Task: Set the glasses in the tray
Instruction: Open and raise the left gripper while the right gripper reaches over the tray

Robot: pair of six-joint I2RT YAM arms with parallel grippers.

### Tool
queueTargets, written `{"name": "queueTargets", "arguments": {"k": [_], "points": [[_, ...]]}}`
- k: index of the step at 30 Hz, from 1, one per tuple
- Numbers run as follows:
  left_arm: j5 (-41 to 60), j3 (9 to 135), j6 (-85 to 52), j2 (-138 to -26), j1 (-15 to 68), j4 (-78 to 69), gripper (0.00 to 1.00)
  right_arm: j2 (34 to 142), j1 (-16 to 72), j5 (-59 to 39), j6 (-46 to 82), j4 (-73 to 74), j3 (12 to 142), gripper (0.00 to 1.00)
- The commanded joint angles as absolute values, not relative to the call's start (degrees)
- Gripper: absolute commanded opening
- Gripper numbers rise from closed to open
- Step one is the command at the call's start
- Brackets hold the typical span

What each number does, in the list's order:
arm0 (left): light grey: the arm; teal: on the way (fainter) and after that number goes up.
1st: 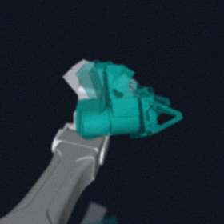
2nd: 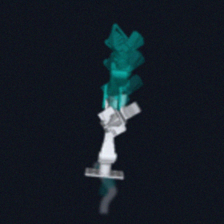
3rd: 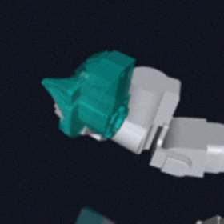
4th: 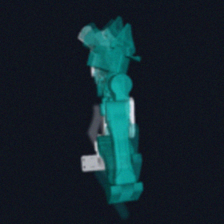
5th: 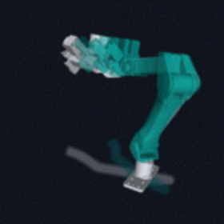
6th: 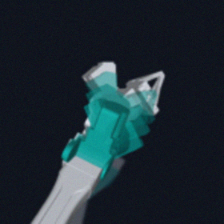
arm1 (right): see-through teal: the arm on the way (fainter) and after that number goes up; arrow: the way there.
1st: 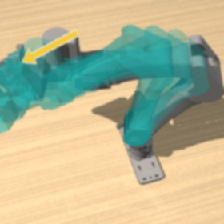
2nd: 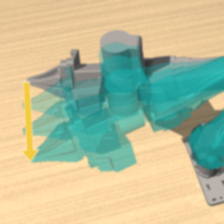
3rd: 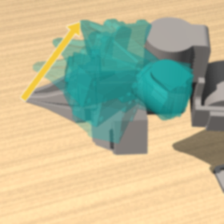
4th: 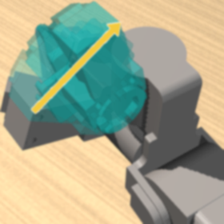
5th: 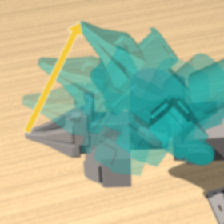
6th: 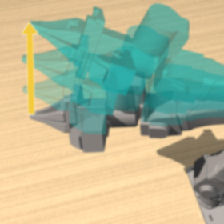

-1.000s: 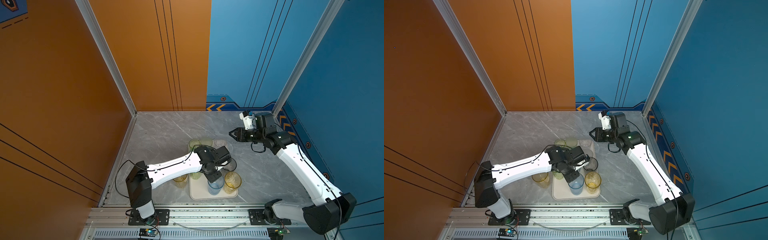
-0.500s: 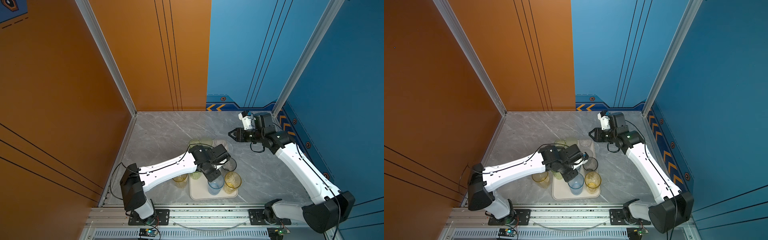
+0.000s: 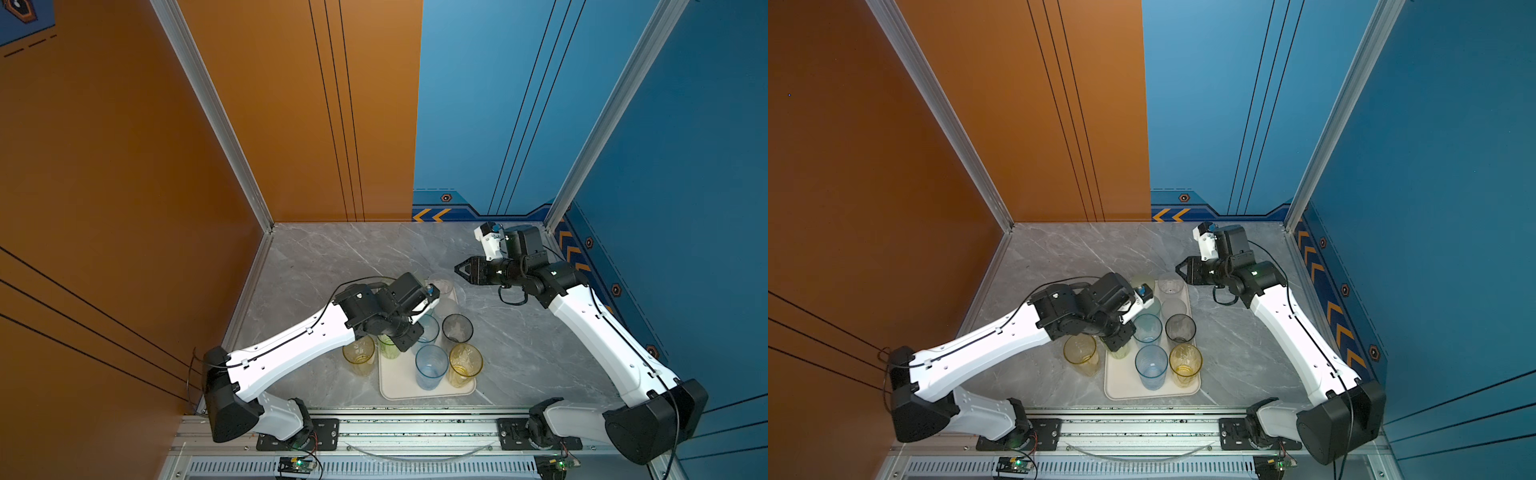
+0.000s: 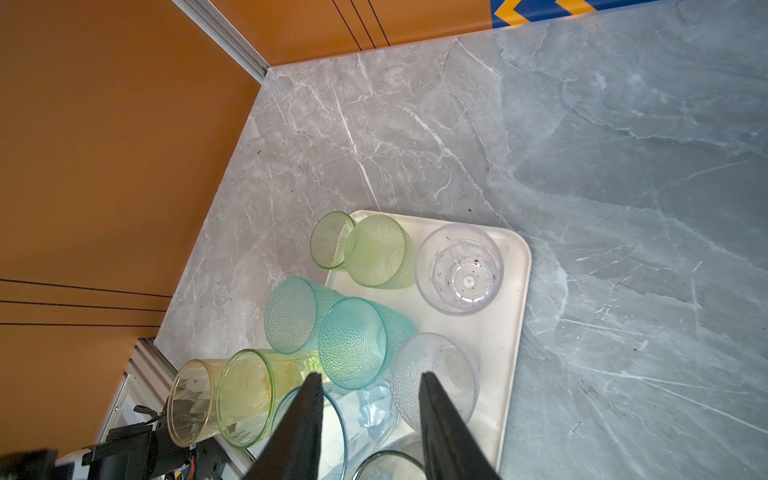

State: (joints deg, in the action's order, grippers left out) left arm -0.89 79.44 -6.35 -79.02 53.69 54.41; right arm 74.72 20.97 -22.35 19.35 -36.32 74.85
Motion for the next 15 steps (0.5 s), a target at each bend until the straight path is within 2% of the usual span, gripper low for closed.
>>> {"name": "queueTargets", "arguments": {"k": [1,10,15], "points": [[-1.77,76.18,-8.02,-75.35,49.87,51.39,0.17,75.78,21.75,-23.03,18.66,-35.61,76.86,0.37],[-6.63,65.96,-11.24,-61.69,40.34,40.55,0.20,80.19,26.07,-21.22,13.87,-41.61,83.60,0.37],[-9.69,62.11,-12.97,-55.19,35.29,35.65,0.16,84.38,31.19,-21.68,10.35,-42.94,88.68,0.37]]}}
